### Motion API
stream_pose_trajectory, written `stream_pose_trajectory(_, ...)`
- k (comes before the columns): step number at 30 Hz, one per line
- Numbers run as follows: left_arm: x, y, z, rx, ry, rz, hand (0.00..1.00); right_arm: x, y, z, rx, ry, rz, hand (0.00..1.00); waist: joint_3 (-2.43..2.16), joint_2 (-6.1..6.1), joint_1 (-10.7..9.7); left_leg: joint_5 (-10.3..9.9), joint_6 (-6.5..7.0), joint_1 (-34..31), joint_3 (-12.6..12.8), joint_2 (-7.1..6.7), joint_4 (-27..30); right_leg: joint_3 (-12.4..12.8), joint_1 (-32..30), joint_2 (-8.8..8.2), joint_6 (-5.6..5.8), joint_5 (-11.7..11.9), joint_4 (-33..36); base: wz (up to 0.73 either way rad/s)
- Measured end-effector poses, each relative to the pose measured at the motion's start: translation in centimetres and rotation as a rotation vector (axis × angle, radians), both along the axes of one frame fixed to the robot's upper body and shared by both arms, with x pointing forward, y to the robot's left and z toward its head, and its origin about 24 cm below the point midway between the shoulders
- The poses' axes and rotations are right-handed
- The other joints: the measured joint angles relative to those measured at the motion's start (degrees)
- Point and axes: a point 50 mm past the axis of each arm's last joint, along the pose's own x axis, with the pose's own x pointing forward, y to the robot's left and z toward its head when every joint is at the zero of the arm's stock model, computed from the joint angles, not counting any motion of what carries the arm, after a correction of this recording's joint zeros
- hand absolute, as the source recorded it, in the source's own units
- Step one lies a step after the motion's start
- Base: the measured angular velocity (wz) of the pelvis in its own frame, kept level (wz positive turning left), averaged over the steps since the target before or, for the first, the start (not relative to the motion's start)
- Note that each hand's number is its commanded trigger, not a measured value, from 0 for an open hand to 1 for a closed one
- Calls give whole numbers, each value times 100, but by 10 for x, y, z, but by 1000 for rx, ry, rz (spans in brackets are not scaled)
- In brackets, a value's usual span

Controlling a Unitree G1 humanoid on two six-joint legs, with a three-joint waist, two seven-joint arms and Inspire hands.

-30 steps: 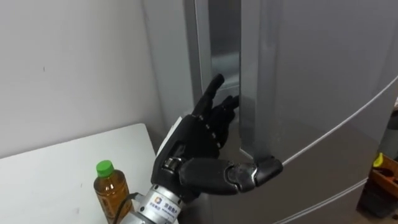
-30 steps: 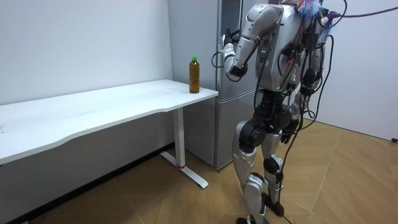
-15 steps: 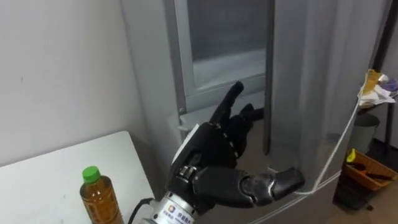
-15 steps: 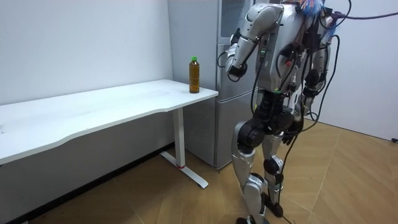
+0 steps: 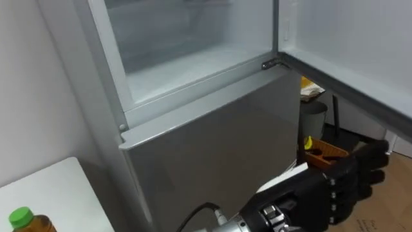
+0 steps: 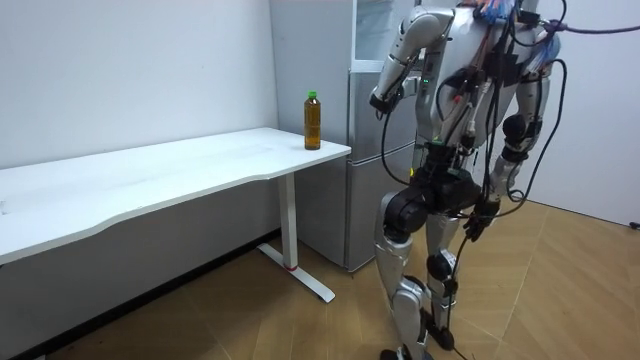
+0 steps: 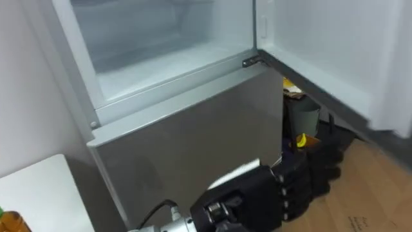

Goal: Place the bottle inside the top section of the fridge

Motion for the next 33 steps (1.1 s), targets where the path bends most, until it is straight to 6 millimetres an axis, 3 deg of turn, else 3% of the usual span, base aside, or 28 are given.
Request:
stream_pose_trajectory(4,1,2,-1,20,-16,3,0,1,0,0,5,-3,2,0,5,-14,14,13,-21,-1,-3,-1,-10,-4,-38,6,4,-31,-6,1)
stream_pose_trajectory(9,1,1,-3,78,-64,24,0,3,4,-1,18,0,5,0,46,-103,33,17,-27,-27,-3,-18,-23,-2,-53,-2,17,-54,-21,-1)
stream_pose_trajectory(13,1,1,-2,80,-71,25,0,2,6,-2,21,4,0,0,44,-162,34,16,-27,-40,-68,-35,-21,-44,-47,-27,36,-97,-22,3)
stream_pose_trajectory(27,2,20,5,146,-183,91,0,1,6,-2,1,-5,-8,0,28,-191,461,20,-33,-124,-510,-12,50,-369,92,-48,20,-118,-23,13)
stream_pose_trajectory(29,-5,31,-5,168,-172,133,0,-4,6,-3,1,3,-12,0,-16,-231,567,26,-42,-101,-554,-17,64,-396,145,-55,-2,-160,-16,9)
stream_pose_trajectory(33,-18,47,-36,231,-81,185,0,-14,10,-5,1,23,-41,0,-32,-352,762,45,-62,-88,-743,-24,112,-567,262,-68,-34,-192,-20,23)
